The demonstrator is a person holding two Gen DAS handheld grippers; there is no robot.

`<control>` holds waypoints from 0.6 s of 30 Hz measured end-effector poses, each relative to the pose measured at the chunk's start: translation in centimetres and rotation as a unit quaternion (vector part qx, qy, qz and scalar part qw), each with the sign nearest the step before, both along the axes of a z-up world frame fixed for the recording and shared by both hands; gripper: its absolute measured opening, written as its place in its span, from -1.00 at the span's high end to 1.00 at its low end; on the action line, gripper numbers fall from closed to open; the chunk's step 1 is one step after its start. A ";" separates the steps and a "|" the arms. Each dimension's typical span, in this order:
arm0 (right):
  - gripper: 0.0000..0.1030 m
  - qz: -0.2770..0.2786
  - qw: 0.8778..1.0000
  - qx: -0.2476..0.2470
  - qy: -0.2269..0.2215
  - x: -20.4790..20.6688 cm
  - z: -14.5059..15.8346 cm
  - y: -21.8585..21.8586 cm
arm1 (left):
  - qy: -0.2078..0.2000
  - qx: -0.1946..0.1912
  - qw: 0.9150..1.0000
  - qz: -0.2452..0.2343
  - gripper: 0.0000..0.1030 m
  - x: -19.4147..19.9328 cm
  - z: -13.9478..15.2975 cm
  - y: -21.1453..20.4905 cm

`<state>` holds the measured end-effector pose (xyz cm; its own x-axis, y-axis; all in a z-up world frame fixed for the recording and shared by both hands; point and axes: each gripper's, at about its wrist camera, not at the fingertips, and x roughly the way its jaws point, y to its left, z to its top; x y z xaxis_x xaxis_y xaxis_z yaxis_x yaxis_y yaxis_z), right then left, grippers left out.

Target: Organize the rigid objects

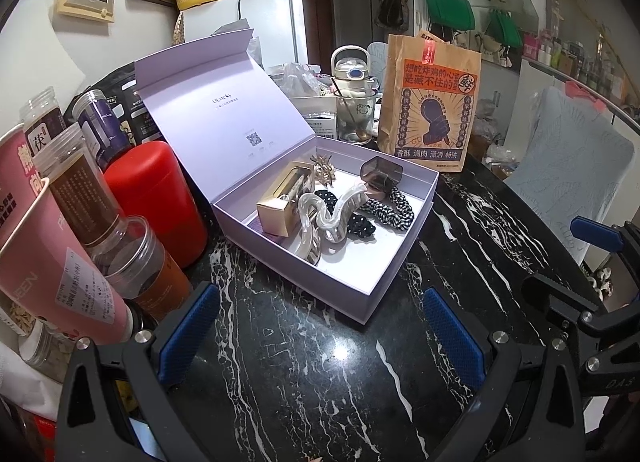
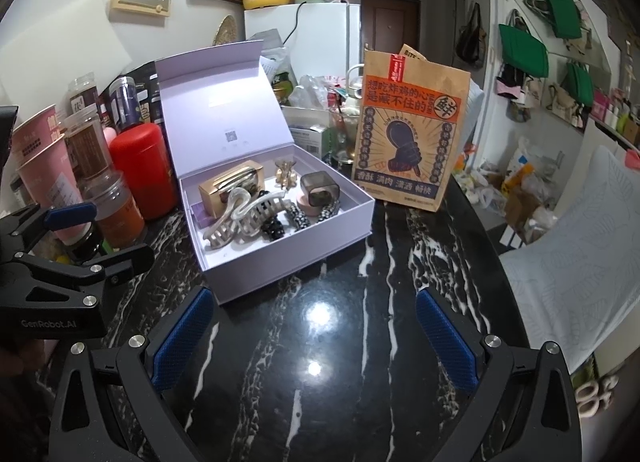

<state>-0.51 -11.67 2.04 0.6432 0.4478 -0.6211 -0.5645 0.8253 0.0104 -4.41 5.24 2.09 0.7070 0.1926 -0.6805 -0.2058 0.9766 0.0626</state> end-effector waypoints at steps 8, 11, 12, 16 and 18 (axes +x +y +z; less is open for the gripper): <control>-0.99 -0.007 1.000 -0.004 0.003 0.2 -0.1 -0.1 | 0.007 0.009 1.000 -0.008 -1.00 0.1 -0.3 -0.6; -0.99 -0.009 1.000 -0.008 0.004 0.2 -0.2 -0.2 | 0.010 0.009 1.000 -0.008 -1.00 0.1 -0.4 -0.6; -0.99 -0.009 1.000 -0.008 0.004 0.2 -0.1 -0.1 | 0.011 0.009 1.000 -0.008 -1.00 0.1 -0.5 -0.7; -0.99 -0.010 1.000 -0.008 0.004 0.3 -0.1 -0.1 | 0.014 0.001 1.000 -0.013 -1.00 0.2 -0.6 -0.8; -0.99 -0.011 1.000 -0.008 0.005 0.3 -0.2 -0.2 | 0.017 -0.001 1.000 -0.016 -1.00 0.3 -0.8 -0.9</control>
<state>-0.19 -11.85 1.87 0.6456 0.4241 -0.6351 -0.5470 0.8372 0.0031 -4.11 4.39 1.30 0.6896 0.1691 -0.7042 -0.1717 0.9828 0.0678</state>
